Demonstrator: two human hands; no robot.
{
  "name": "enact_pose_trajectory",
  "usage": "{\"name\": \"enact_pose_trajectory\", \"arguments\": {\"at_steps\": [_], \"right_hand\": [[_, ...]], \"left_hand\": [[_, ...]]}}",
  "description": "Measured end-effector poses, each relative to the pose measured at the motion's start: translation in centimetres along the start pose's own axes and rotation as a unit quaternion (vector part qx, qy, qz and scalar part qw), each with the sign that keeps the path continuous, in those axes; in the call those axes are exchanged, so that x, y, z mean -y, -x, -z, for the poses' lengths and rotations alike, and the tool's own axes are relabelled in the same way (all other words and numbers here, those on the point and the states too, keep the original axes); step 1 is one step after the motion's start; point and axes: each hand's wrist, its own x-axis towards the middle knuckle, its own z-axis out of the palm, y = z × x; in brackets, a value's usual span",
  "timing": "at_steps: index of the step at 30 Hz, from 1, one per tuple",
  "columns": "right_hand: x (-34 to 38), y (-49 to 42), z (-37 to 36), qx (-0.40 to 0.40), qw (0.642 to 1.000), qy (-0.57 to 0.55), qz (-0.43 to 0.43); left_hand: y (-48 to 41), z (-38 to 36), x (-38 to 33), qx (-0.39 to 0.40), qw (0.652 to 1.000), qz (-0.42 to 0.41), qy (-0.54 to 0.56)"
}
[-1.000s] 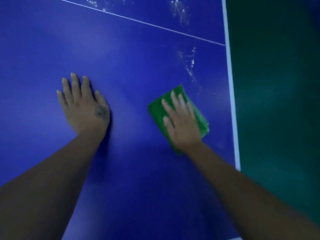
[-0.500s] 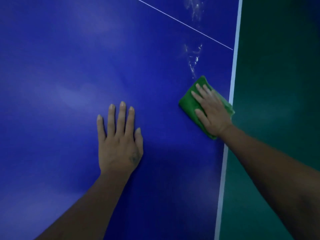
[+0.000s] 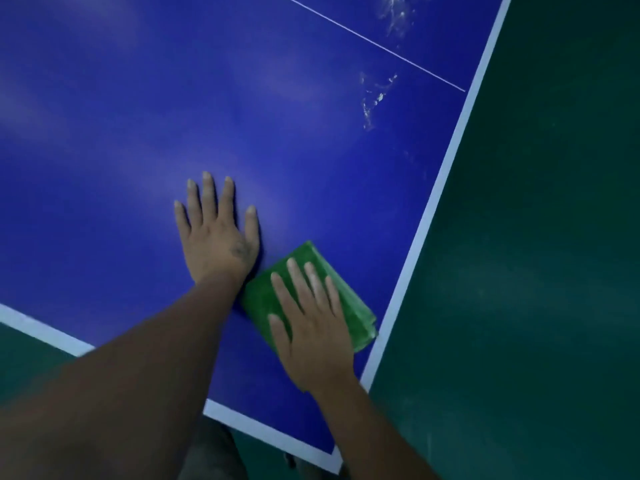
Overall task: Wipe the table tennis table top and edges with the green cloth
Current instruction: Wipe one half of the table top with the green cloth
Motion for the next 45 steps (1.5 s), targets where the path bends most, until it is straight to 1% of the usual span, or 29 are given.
{"name": "enact_pose_trajectory", "arguments": {"at_steps": [2,4,5,9,12,15,17,19,21,23,25,27,29,31,36,38,40,42,45], "right_hand": [[-3.5,0.9,1.3,0.029,0.997,-0.008,0.071],[-8.1,-1.2,3.1,0.057,0.988,-0.002,0.141],[-10.5,-2.8,4.1,0.073,0.984,0.004,0.162],[-19.8,-11.7,7.3,0.094,0.971,0.035,0.218],[-24.3,-18.7,9.1,0.084,0.972,0.062,0.21],[-25.3,-23.1,10.2,0.054,0.981,0.069,0.171],[-24.6,-23.6,10.1,0.033,0.986,0.079,0.141],[-23.3,-21.8,9.7,0.025,0.99,0.082,0.113],[-21.5,-18.0,8.8,0.029,0.99,0.08,0.113],[-19.3,-14.1,7.6,0.046,0.986,0.073,0.14],[-18.1,-12.7,6.8,0.065,0.978,0.059,0.187],[-18.9,-15.0,7.0,0.078,0.966,0.039,0.242],[-20.3,-19.5,7.7,0.078,0.957,0.04,0.278],[-21.5,-24.7,8.3,0.055,0.962,0.043,0.263],[-24.3,-36.4,10.4,0.035,0.985,0.061,0.158],[-25.0,-39.3,11.3,0.027,0.992,0.07,0.105],[-24.7,-39.7,11.4,0.02,0.995,0.077,0.058],[-23.5,-37.3,10.7,0.012,0.996,0.08,0.042],[-22.0,-30.2,9.7,0.008,0.993,0.085,0.081]], "left_hand": [[1.5,-0.5,-1.0,-0.006,1.0,0.017,-0.001],[1.4,-0.4,-1.1,-0.018,1.0,0.023,0.006],[1.2,-0.5,-1.1,-0.025,0.999,0.025,0.005],[1.0,-0.9,-1.2,-0.029,0.999,0.025,-0.014],[0.6,-1.0,-1.2,-0.042,0.999,0.021,-0.017],[0.6,-1.1,-1.5,-0.059,0.998,0.019,-0.007],[0.6,-1.1,-1.6,-0.069,0.997,0.017,-0.009],[0.4,-1.2,-1.5,-0.066,0.998,0.016,-0.01],[0.5,-1.3,-1.6,-0.067,0.998,0.015,-0.01],[0.5,-1.5,-1.5,-0.079,0.997,0.013,-0.004],[0.4,-1.6,-1.3,-0.09,0.996,0.01,-0.001],[0.4,-1.8,-1.3,-0.103,0.995,0.005,-0.003],[0.2,-2.0,-1.4,-0.111,0.994,0.003,-0.006],[0.1,-2.4,-1.1,-0.12,0.993,0.004,-0.009],[-0.2,-3.5,-0.3,-0.139,0.99,-0.003,-0.02],[-0.2,-3.7,-0.1,-0.133,0.991,0.001,-0.019],[-0.4,-3.9,0.1,-0.129,0.991,0.004,-0.021],[-0.4,-4.0,0.0,-0.127,0.992,0.007,-0.02],[-0.1,-3.3,-0.4,-0.116,0.993,0.008,-0.023]]}}
